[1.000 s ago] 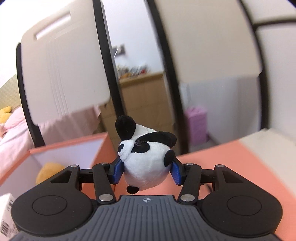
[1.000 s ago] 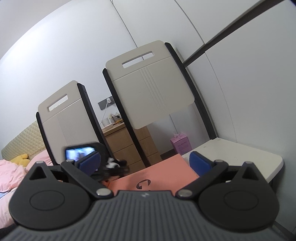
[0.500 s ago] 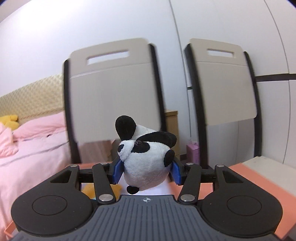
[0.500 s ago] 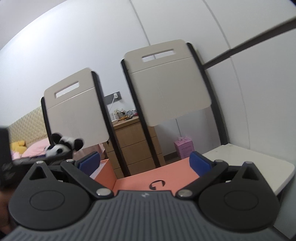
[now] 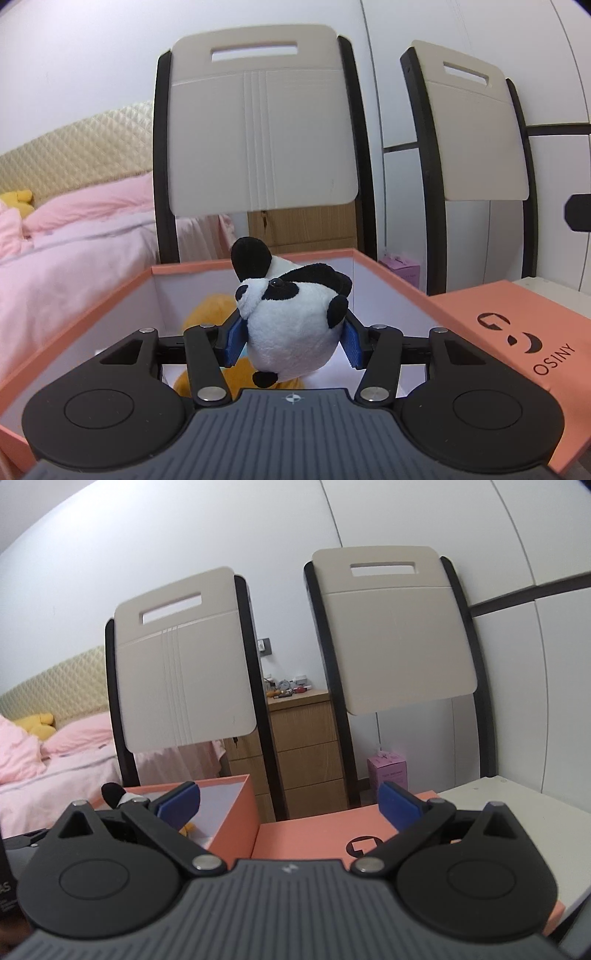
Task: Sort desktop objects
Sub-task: 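Carry the panda plush over the open box and open the left tool, then withdraw the left tool up from the box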
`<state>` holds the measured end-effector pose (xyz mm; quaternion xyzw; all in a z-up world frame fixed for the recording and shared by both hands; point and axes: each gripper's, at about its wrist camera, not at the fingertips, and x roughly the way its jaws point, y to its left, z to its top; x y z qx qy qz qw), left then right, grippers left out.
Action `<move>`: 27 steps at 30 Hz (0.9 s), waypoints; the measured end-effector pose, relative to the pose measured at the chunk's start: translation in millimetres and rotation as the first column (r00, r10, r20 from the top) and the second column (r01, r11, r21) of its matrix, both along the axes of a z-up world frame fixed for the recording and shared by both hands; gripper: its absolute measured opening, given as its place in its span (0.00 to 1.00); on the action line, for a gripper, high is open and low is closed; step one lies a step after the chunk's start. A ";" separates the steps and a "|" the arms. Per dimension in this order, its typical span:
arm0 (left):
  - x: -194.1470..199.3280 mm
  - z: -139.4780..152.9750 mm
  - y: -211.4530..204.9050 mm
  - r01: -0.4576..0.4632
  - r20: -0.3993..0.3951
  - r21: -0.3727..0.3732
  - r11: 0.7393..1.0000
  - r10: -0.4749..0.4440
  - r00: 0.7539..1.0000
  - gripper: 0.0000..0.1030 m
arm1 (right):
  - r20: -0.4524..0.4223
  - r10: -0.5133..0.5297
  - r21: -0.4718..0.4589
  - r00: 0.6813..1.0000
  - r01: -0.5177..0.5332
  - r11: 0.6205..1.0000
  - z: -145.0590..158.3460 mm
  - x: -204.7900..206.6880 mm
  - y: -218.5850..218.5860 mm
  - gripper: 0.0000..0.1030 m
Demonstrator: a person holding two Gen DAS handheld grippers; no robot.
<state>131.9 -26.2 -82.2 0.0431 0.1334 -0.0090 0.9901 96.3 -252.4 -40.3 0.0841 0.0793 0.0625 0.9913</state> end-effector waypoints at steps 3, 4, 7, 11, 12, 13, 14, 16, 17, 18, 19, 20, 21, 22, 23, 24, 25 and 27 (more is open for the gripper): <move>-0.1 -2.2 1.7 0.016 -0.008 -0.022 1.000 -0.016 1.000 0.55 | -0.013 -0.009 -0.006 1.000 0.009 1.000 -2.8 6.6 6.9 1.00; -0.7 -2.1 1.1 0.015 -0.003 -0.021 1.000 -0.015 1.000 0.55 | -0.017 -0.010 -0.008 1.000 0.010 1.000 -3.7 7.6 9.1 1.00; -2.9 -2.6 0.1 0.022 -0.004 -0.025 0.999 -0.022 1.000 0.55 | -0.019 -0.010 -0.010 1.000 0.010 1.000 -5.2 8.4 14.1 1.00; -2.8 -4.5 -3.2 0.021 -0.009 -0.023 1.000 -0.021 1.000 0.55 | -0.016 -0.021 -0.025 1.000 0.021 0.999 -5.7 7.4 18.0 1.00; -2.6 -4.3 -3.3 0.022 -0.011 -0.027 0.999 -0.023 1.000 0.55 | -0.016 -0.024 -0.028 1.000 0.024 0.999 -5.9 7.2 18.6 1.00; -2.6 -4.1 -3.2 0.024 -0.013 -0.033 0.999 -0.024 1.000 0.55 | -0.016 -0.028 -0.030 0.999 0.028 0.999 -6.1 6.9 18.9 1.00; -2.9 -3.7 -2.9 0.023 -0.012 -0.036 0.999 -0.023 1.000 0.55 | -0.016 -0.032 -0.028 0.999 0.031 0.999 -6.2 6.7 18.9 1.00; -4.1 -2.5 -2.5 0.019 -0.007 -0.037 0.999 -0.019 1.000 0.55 | -0.023 -0.037 -0.016 0.999 0.037 0.999 -7.4 7.1 18.0 1.00; -4.1 -1.9 -2.0 0.016 -0.006 -0.040 0.999 -0.017 1.000 0.55 | -0.026 -0.040 -0.012 0.999 0.040 0.999 -7.9 7.0 17.8 1.00; -3.9 -1.6 -1.4 0.015 -0.006 -0.044 0.999 -0.015 1.000 0.55 | -0.029 -0.043 -0.008 0.999 0.043 0.999 -8.4 6.9 17.6 1.00; -3.7 -1.3 -0.8 0.013 -0.006 -0.047 0.999 -0.013 1.000 0.56 | -0.032 -0.046 -0.005 0.998 0.046 0.999 -8.9 6.8 17.5 1.00; -3.0 -1.7 0.0 0.010 -0.007 -0.051 0.999 -0.010 1.000 0.57 | -0.031 -0.049 -0.008 0.998 0.048 0.999 -8.9 6.3 17.7 1.00; -1.6 -2.6 1.0 0.009 -0.011 -0.060 0.998 -0.010 1.000 0.59 | -0.031 -0.050 -0.011 0.998 0.049 0.999 -9.0 6.1 18.0 1.00; 0.7 -3.8 1.9 0.014 -0.023 -0.068 0.998 -0.015 1.000 0.66 | -0.032 -0.050 -0.012 0.998 0.050 0.999 -9.5 5.8 18.1 1.00; 2.0 -4.5 2.5 0.015 -0.031 -0.070 0.997 -0.017 0.999 0.71 | -0.034 -0.050 -0.011 0.998 0.049 0.999 -9.8 5.5 18.1 1.00; 0.8 -3.8 2.7 0.021 -0.025 -0.074 0.997 -0.023 0.999 0.77 | -0.036 -0.048 -0.009 0.998 0.047 0.999 -10.1 5.3 17.6 1.00; -0.5 -3.1 2.9 0.027 -0.018 -0.078 0.997 -0.029 0.999 0.85 | -0.037 -0.046 -0.006 0.998 0.046 0.999 -10.3 5.1 17.2 1.00; -3.1 -1.7 2.1 0.043 -0.003 -0.078 0.996 -0.043 0.999 0.89 | -0.042 -0.046 -0.003 0.998 0.046 0.999 -10.7 4.9 16.2 1.00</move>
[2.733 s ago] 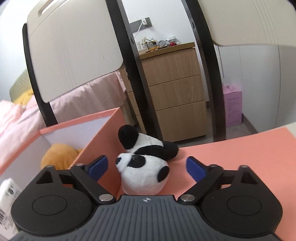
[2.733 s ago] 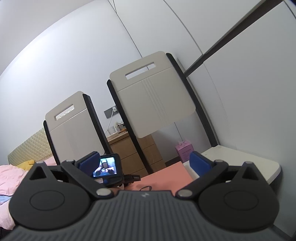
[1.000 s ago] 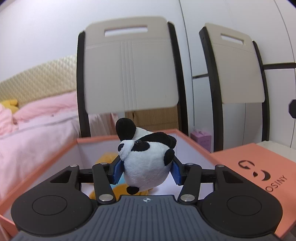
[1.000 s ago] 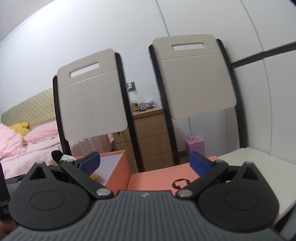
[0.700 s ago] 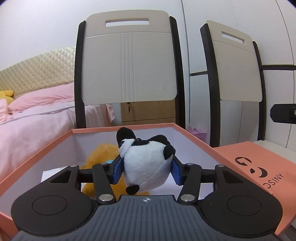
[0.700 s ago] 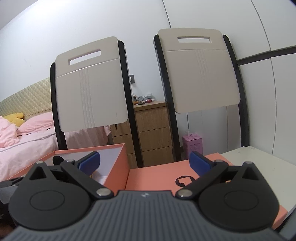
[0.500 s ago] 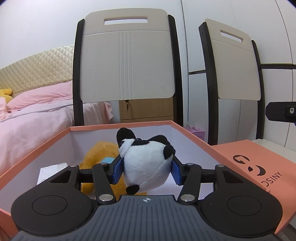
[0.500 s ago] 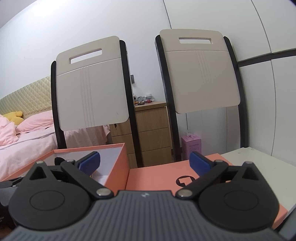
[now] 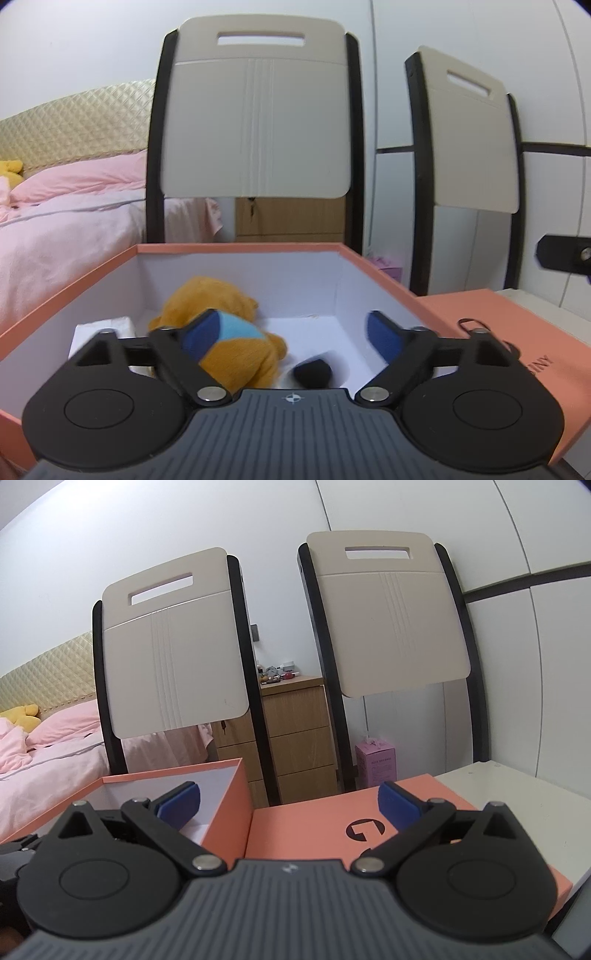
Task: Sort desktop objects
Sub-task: 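Withdraw the left tool up from the box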
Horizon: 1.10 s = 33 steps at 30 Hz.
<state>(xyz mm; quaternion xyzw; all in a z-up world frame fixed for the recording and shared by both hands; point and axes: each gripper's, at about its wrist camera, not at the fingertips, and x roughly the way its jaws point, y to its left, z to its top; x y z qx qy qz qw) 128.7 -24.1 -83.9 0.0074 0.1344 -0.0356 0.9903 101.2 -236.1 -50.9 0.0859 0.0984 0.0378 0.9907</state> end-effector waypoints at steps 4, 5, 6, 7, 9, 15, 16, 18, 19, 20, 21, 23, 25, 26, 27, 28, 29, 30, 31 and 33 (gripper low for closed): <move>-2.3 0.6 -2.1 0.011 0.010 0.003 1.000 -0.011 1.000 0.91 | 0.002 0.003 -0.010 1.000 -0.003 1.000 0.9 -2.5 -1.2 1.00; -2.7 0.7 -1.8 0.007 0.012 0.002 1.000 -0.007 1.000 0.91 | 0.005 0.005 -0.015 1.000 -0.005 1.000 1.4 -3.6 -1.5 1.00; -3.7 1.3 -1.7 0.001 0.017 0.004 1.000 -0.001 1.000 0.92 | 0.006 0.007 -0.020 1.000 -0.007 1.000 1.9 -4.8 -2.1 1.00; -4.7 2.0 -1.5 -0.005 0.022 0.004 1.000 0.005 1.000 0.93 | 0.007 0.011 -0.023 1.000 -0.011 1.000 2.4 -6.3 -3.1 1.00; -8.8 5.0 -1.0 -0.016 0.037 0.001 1.000 0.016 0.999 0.94 | 0.009 0.017 -0.026 1.000 -0.017 1.000 4.2 -9.8 -6.8 1.00; -28.2 14.2 -3.6 -0.019 0.089 -0.020 1.000 0.021 0.996 1.00 | 0.021 0.032 -0.008 0.999 -0.032 0.999 10.1 -26.7 -26.2 1.00; -31.3 15.2 -5.2 -0.023 0.097 -0.017 1.000 0.024 0.995 1.00 | 0.026 0.033 0.001 0.999 -0.033 0.999 10.1 -29.9 -30.4 1.00; -37.5 17.2 -8.4 -0.030 0.113 -0.010 1.000 0.031 0.993 1.00 | 0.026 0.035 -0.001 0.999 -0.035 0.999 9.3 -34.5 -36.5 1.00; -40.5 17.0 -9.5 -0.036 0.122 -0.010 0.999 0.037 0.992 1.00 | 0.031 0.036 -0.003 0.999 -0.036 0.999 9.5 -37.5 -39.5 1.00; -43.5 16.6 -10.6 -0.042 0.132 -0.011 0.999 0.043 0.990 1.00 | 0.041 0.038 -0.002 0.998 -0.038 0.999 9.9 -40.8 -42.7 1.00; -46.2 15.0 -11.3 -0.043 0.143 -0.017 0.999 0.045 0.989 1.00 | 0.052 0.041 0.001 0.998 -0.041 0.999 10.1 -43.9 -46.2 1.00; -52.2 10.9 -10.6 -0.030 0.161 -0.033 0.999 0.035 0.986 1.00 | 0.068 0.046 0.009 0.997 -0.047 0.999 9.7 -48.6 -53.5 1.00; -62.4 5.8 -10.1 -0.024 0.171 -0.044 0.999 0.031 0.985 1.00 | 0.071 0.059 0.026 0.996 -0.061 0.998 8.3 -50.8 -59.1 1.00; -68.3 2.9 -10.1 -0.022 0.178 -0.047 0.999 0.030 0.984 1.00 | 0.076 0.070 0.038 0.995 -0.074 0.997 7.3 -52.1 -61.3 1.00; -74.4 -0.6 -10.8 -0.021 0.183 -0.045 0.999 0.029 0.983 1.00 | 0.081 0.083 0.049 0.993 -0.087 0.995 6.0 -52.9 -63.4 1.00; -80.2 -3.7 -12.1 -0.018 0.183 -0.042 0.999 0.025 0.983 1.00 | 0.083 0.092 0.054 0.992 -0.097 0.994 4.1 -53.3 -65.3 1.00; -85.9 -6.7 -13.5 -0.013 0.182 -0.039 0.999 0.020 0.983 1.00 | 0.085 0.101 0.059 0.991 -0.106 0.993 2.3 -53.5 -67.1 1.00; -90.5 -10.0 -15.6 -0.003 0.177 -0.036 0.999 0.010 0.984 1.00 | 0.079 0.107 0.060 0.991 -0.112 0.992 0.1 -52.7 -68.8 1.00; -94.0 -13.0 -18.9 0.006 0.170 -0.031 1.000 -0.001 0.985 1.00 | 0.072 0.111 0.064 0.991 -0.116 0.991 -2.1 -51.6 -71.2 1.00; -100.4 -18.7 -27.5 0.020 0.164 -0.011 1.000 -0.018 0.986 1.00 | 0.066 0.105 0.068 0.992 -0.109 0.992 -6.4 -49.7 -77.1 1.00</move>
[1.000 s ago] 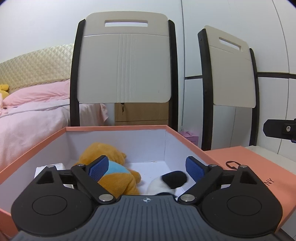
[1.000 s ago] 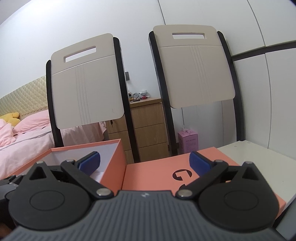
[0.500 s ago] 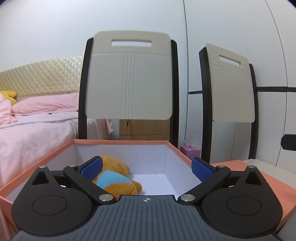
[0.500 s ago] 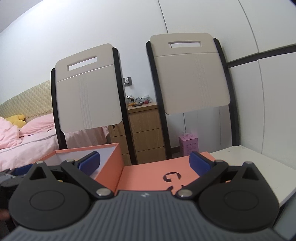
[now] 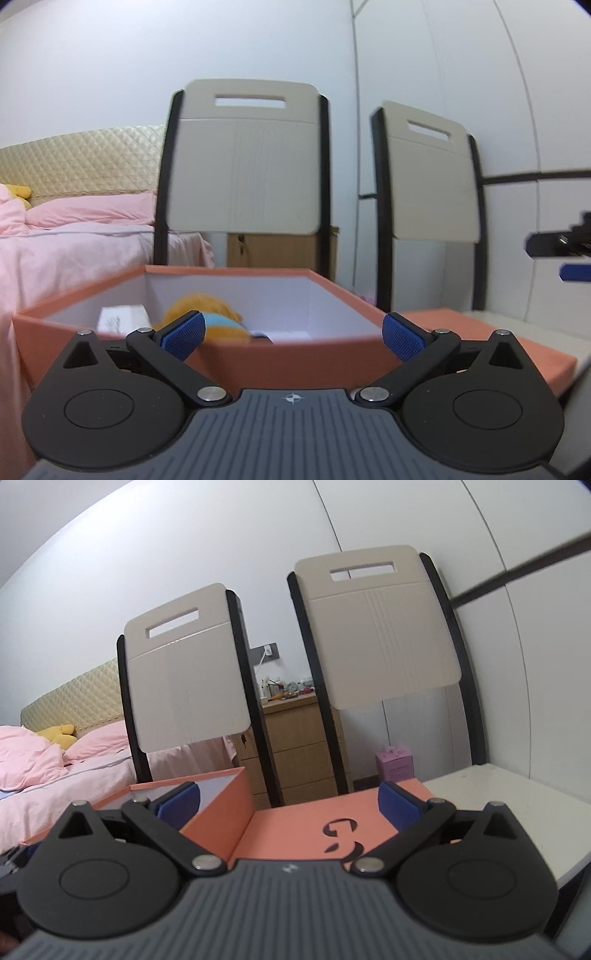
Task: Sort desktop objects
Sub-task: 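Withdraw the left tool up from the box, then reach both tools to opposite edges of the orange JOSINY lid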
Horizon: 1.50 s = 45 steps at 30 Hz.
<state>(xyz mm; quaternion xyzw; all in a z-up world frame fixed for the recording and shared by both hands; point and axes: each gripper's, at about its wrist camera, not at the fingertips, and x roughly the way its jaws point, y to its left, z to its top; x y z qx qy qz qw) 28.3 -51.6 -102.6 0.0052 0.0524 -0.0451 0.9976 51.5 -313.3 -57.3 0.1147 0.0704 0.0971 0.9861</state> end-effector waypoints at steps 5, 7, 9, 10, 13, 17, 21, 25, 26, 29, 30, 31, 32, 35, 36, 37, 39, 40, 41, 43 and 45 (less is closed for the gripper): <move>-15.0 -5.5 -24.9 0.069 -0.013 0.022 0.997 -0.068 0.998 1.00 | -0.032 -0.097 -0.013 0.995 0.097 0.995 -11.0 5.4 -25.8 1.00; -18.1 -10.2 -30.7 0.112 -0.035 0.003 0.994 -0.112 0.993 1.00 | -0.050 -0.116 -0.014 0.992 0.116 0.993 -8.9 7.7 -39.0 1.00; -17.9 -18.4 -36.9 0.151 -0.072 -0.010 0.988 -0.152 0.986 1.00 | -0.054 -0.129 -0.030 0.990 0.128 0.991 -3.5 10.2 -52.3 1.00; -16.5 -23.4 -40.4 0.161 -0.093 -0.009 0.987 -0.161 0.983 1.00 | -0.052 -0.146 -0.054 0.988 0.143 0.988 -1.6 11.9 -58.0 1.00; -7.6 -35.2 -49.5 0.198 -0.153 0.007 0.980 -0.195 0.969 1.00 | -0.095 -0.159 -0.098 0.983 0.149 0.984 -3.5 22.4 -74.7 1.00; 4.6 -53.4 -55.3 0.261 -0.213 0.016 0.965 -0.252 0.944 1.00 | -0.215 -0.097 -0.082 0.972 0.081 0.993 -16.7 48.0 -94.1 1.00; 11.5 -62.6 -57.7 0.304 -0.231 0.030 0.952 -0.289 0.929 1.00 | -0.321 -0.054 -0.123 0.946 0.015 0.992 -37.7 65.7 -97.2 1.00; 15.7 -69.2 -56.0 0.333 -0.240 0.013 0.943 -0.321 0.916 1.00 | -0.416 -0.072 -0.154 0.907 0.008 0.988 -59.3 76.6 -98.7 1.00; 16.2 -70.1 -55.5 0.338 -0.242 0.008 0.941 -0.326 0.914 1.00 | -0.425 -0.084 -0.145 0.901 0.023 0.989 -62.6 78.1 -100.8 1.00; 17.3 -71.5 -53.6 0.341 -0.245 -0.004 0.940 -0.331 0.911 1.00 | -0.436 -0.114 -0.134 0.893 0.061 0.989 -67.7 82.0 -103.8 1.00; 17.6 -71.8 -52.9 0.341 -0.246 -0.009 0.940 -0.333 0.910 1.00 | -0.447 -0.117 -0.136 0.887 0.062 0.989 -69.5 84.3 -102.6 1.00; 17.8 -71.9 -52.1 0.347 -0.248 -0.015 0.938 -0.340 0.907 1.00 | -0.454 -0.111 -0.123 0.884 0.061 0.991 -70.1 86.1 -101.6 1.00; 18.1 -72.1 -50.9 0.349 -0.250 -0.021 0.937 -0.343 0.905 1.00 | -0.460 -0.105 -0.110 0.882 0.060 0.992 -70.6 87.8 -100.7 1.00; 18.1 -72.3 -49.0 0.354 -0.253 -0.032 0.935 -0.350 0.902 1.00 | -0.457 -0.096 -0.108 0.884 0.052 0.993 -69.9 91.1 -94.8 1.00; 17.5 -72.0 -48.5 0.354 -0.252 -0.035 0.934 -0.351 0.902 1.00 | -0.461 -0.101 -0.121 0.881 0.050 0.991 -70.2 92.8 -92.6 1.00; 16.9 -71.9 -48.1 0.355 -0.252 -0.038 0.934 -0.353 0.901 1.00 | -0.464 -0.108 -0.131 0.879 0.053 0.990 -71.0 93.3 -90.6 1.00; 16.8 -71.5 -47.8 0.358 -0.253 -0.043 0.933 -0.357 0.899 1.00 | -0.464 -0.117 -0.135 0.878 0.060 0.989 -71.3 94.7 -90.0 1.00; 16.8 -71.6 -48.0 0.360 -0.253 -0.044 0.932 -0.359 0.898 1.00 | -0.465 -0.118 -0.136 0.877 0.061 0.989 -71.5 95.1 -90.1 1.00; 16.6 -71.6 -48.2 0.361 -0.254 -0.045 0.931 -0.361 0.898 1.00 | -0.467 -0.119 -0.136 0.876 0.062 0.989 -71.6 95.5 -90.3 1.00; 16.2 -71.0 -51.2 0.362 -0.252 -0.040 0.931 -0.360 0.898 1.00 | -0.470 -0.121 -0.139 0.874 0.062 0.988 -72.6 95.9 -90.5 1.00; 16.4 -70.8 -54.2 0.367 -0.248 -0.024 0.930 -0.361 0.899 1.00 | -0.472 -0.120 -0.146 0.874 0.057 0.988 -73.3 95.8 -90.3 1.00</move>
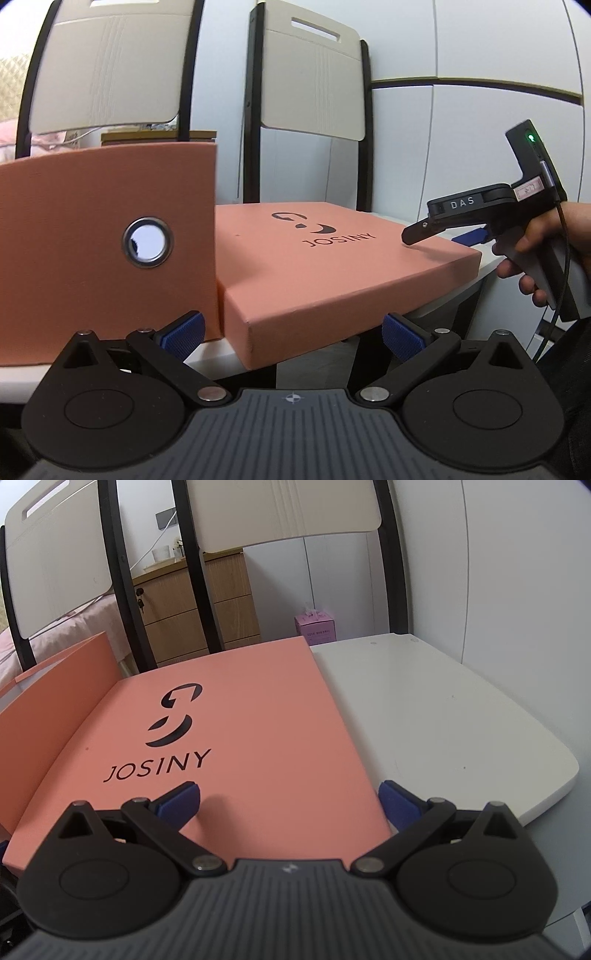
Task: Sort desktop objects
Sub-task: 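Reach both tools to opposite edges of the orange JOSINY lid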
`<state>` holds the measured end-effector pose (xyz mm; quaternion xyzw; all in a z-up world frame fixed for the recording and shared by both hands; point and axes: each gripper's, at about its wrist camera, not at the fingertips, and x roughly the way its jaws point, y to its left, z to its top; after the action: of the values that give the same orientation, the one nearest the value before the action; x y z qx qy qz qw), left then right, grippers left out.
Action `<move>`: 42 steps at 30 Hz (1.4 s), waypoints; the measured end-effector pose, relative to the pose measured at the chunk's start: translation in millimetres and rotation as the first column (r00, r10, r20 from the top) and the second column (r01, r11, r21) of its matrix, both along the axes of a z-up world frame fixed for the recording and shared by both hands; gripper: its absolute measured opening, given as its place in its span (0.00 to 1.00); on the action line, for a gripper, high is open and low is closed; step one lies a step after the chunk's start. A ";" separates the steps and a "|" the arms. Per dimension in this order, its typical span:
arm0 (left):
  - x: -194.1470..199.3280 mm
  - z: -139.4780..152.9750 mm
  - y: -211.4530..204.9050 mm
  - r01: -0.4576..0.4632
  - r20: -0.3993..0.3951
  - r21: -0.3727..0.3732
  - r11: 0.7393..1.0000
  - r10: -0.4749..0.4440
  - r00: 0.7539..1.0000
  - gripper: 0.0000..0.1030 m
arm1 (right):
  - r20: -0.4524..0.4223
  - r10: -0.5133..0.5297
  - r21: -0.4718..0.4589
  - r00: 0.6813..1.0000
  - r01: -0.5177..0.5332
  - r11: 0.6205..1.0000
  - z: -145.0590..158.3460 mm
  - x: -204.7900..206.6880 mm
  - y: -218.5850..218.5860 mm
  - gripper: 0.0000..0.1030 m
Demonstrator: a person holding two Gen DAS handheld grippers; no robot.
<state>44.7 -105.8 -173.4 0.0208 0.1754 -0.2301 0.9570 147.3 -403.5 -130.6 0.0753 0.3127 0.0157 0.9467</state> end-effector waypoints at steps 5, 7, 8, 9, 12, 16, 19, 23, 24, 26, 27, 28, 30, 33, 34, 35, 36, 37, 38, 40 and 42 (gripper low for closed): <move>1.1 3.3 -8.2 0.016 0.008 0.014 1.000 -0.016 1.000 1.00 | 0.000 0.008 -0.008 1.000 -0.008 1.000 -0.5 -0.8 0.2 1.00; 0.2 3.2 -9.6 0.029 0.012 0.016 0.999 -0.029 0.999 1.00 | 0.000 0.010 -0.010 1.000 -0.010 1.000 -0.6 -0.6 0.4 1.00; -0.3 3.2 -10.2 0.035 0.015 0.017 0.999 -0.035 0.999 1.00 | -0.001 0.012 -0.014 1.000 -0.012 1.000 -0.9 -0.5 0.9 1.00; -0.6 3.0 -10.8 0.038 0.016 0.020 0.999 -0.038 0.999 1.00 | -0.002 0.015 -0.019 1.000 -0.015 1.000 -0.9 -0.6 1.5 1.00; -1.1 2.3 -12.3 0.034 0.020 0.025 0.999 -0.035 0.999 1.00 | -0.003 0.017 -0.018 1.000 -0.017 1.000 -0.6 -1.0 1.6 1.00; -0.9 2.2 -13.5 0.024 0.019 0.023 0.999 -0.025 1.000 1.00 | -0.004 0.025 -0.019 1.000 -0.025 1.000 -0.3 -2.7 1.6 1.00; -1.1 2.8 -14.9 0.021 0.019 0.031 0.999 -0.021 1.000 1.00 | -0.006 0.032 -0.012 0.999 -0.032 0.999 0.4 -4.7 0.2 1.00; -2.7 5.3 -15.7 0.025 0.013 0.049 0.998 -0.026 1.000 1.00 | -0.004 0.046 0.010 0.999 -0.046 0.999 1.3 -9.4 -4.3 1.00; -3.3 6.5 -15.3 0.023 0.010 0.049 0.999 -0.024 1.000 1.00 | -0.003 0.050 0.016 0.999 -0.050 0.999 1.7 -10.7 -5.2 1.00; -4.6 9.9 -14.8 0.020 -0.001 0.048 0.999 -0.020 1.000 1.00 | 0.000 0.062 0.034 0.998 -0.062 0.998 2.4 -14.2 -7.7 1.00; -4.9 12.5 -13.3 0.017 -0.011 0.035 0.999 -0.017 1.000 1.00 | 0.002 0.068 0.042 0.998 -0.068 0.997 2.7 -16.5 -9.0 1.00; -5.3 15.1 -11.9 0.015 -0.022 0.023 1.000 -0.014 1.000 1.00 | 0.003 0.074 0.049 0.997 -0.074 0.996 2.9 -19.1 -10.1 1.00; -8.3 18.5 -11.1 0.005 -0.033 0.009 1.000 -0.005 0.999 1.00 | 0.008 0.091 0.058 0.996 -0.091 0.994 3.2 -25.9 -12.1 1.00; -19.1 22.5 -14.4 -0.007 -0.028 0.020 1.000 0.008 1.000 1.00 | 0.020 0.117 0.080 0.993 -0.118 0.990 3.9 -37.9 -16.3 1.00; -23.6 23.9 -15.8 -0.006 -0.025 0.023 1.000 0.007 1.000 1.00 | 0.027 0.124 0.091 0.992 -0.125 0.988 4.2 -42.7 -18.5 1.00; -30.5 25.5 -17.4 0.015 -0.017 0.019 1.000 -0.015 1.000 1.00 | 0.033 0.130 0.102 0.991 -0.133 0.986 4.4 -47.6 -20.6 1.00; -37.5 27.1 -19.2 0.039 -0.011 0.014 0.999 -0.039 0.999 1.00 | 0.039 0.137 0.112 0.990 -0.141 0.984 4.6 -52.4 -22.9 1.00; -45.4 29.3 -21.5 0.079 -0.022 -0.006 0.997 -0.079 0.997 1.00 | 0.046 0.150 0.127 0.988 -0.155 0.980 4.5 -57.2 -25.3 1.00; -53.6 31.2 -26.1 0.078 -0.018 -0.009 0.997 -0.078 0.997 1.00 | 0.052 0.164 0.142 0.985 -0.170 0.975 4.5 -62.3 -27.4 1.00; -67.4 33.7 -36.3 0.057 0.008 0.016 0.998 -0.057 0.998 1.00 | 0.066 0.178 0.167 0.982 -0.186 0.968 4.1 -71.7 -32.6 1.00; -71.9 36.1 -39.4 0.038 0.044 0.045 0.998 -0.040 0.998 1.00 | 0.072 0.164 0.208 0.984 -0.175 0.962 2.8 -77.9 -40.3 1.00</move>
<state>-27.3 -145.3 -137.3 0.0506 0.1583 -0.2444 0.9553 69.4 -443.8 -127.9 0.1492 0.2887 0.1323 0.9364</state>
